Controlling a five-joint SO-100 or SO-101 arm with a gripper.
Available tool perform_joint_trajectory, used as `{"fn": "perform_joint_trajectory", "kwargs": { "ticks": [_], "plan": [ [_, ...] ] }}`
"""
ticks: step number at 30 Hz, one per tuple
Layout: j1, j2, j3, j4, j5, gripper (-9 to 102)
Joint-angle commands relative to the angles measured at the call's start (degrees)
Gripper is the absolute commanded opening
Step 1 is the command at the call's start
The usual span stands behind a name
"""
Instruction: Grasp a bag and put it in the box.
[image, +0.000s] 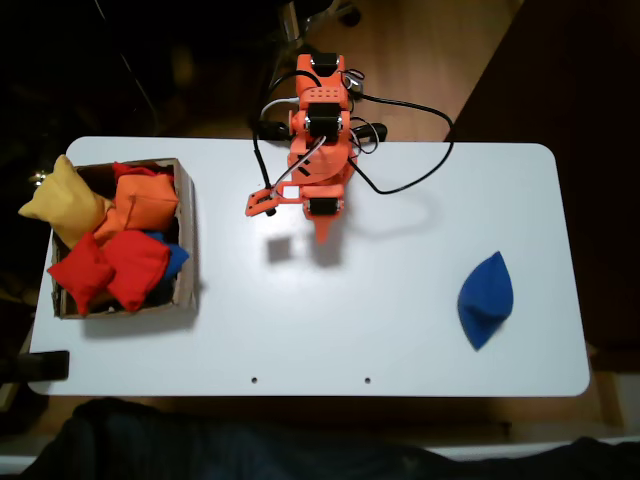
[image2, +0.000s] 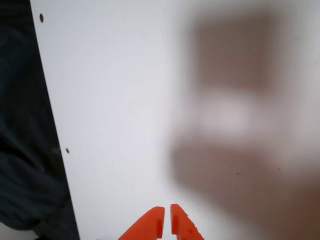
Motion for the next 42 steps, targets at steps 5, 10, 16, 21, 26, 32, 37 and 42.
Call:
{"fn": "perform_joint_trajectory", "kwargs": {
  "ticks": [5, 10, 16, 21, 26, 32, 37, 42],
  "plan": [
    [0.35, -0.35, -0.7, 0.18, -0.18, 0],
    [0.35, -0.35, -0.7, 0.18, -0.18, 0],
    [0.35, -0.35, -0.7, 0.18, -0.18, 0],
    [0.35, -0.35, -0.7, 0.18, -0.18, 0],
    [0.35, -0.35, -0.7, 0.18, -0.18, 0],
    [1.05, -0.35, -0.7, 0.18, 0.0, 0],
    [-0.7, -0.35, -0.7, 0.18, -1.41, 0],
    [-0.53, -0.35, -0.7, 0.18, -1.23, 0]
  ]
}}
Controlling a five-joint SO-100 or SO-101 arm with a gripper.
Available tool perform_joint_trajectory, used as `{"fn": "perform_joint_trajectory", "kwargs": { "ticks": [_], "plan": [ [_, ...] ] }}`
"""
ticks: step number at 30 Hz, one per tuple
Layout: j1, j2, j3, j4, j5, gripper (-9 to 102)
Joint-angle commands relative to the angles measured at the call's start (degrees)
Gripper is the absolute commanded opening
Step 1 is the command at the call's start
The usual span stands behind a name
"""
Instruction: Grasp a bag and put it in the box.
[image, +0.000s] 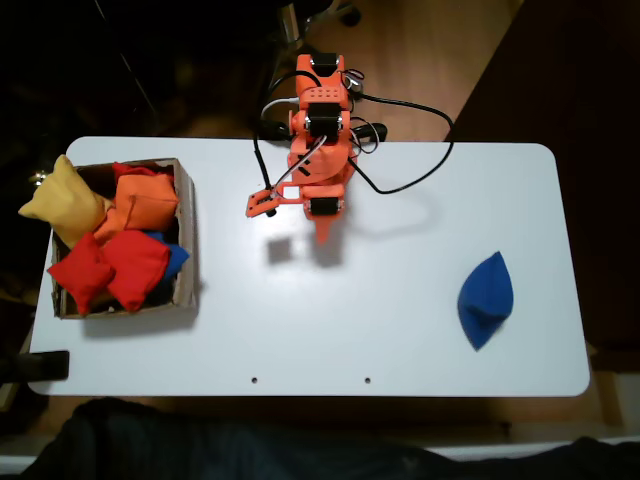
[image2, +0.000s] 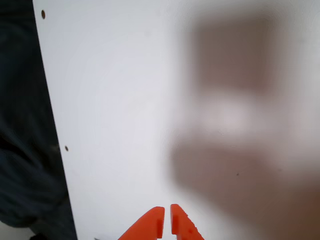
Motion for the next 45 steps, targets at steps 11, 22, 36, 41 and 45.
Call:
{"fn": "perform_joint_trajectory", "kwargs": {
  "ticks": [11, 22, 36, 41, 45],
  "plan": [
    [0.35, -2.64, -1.14, -0.7, 0.79, 0],
    [-1.85, -12.48, -14.15, -2.29, 4.48, 0],
    [-5.19, -18.02, -26.81, -2.64, 6.68, 0],
    [-5.27, -19.42, -29.18, -2.9, 6.33, 0],
    [-5.54, -20.39, -31.55, -3.08, 5.54, 0]
  ]
}}
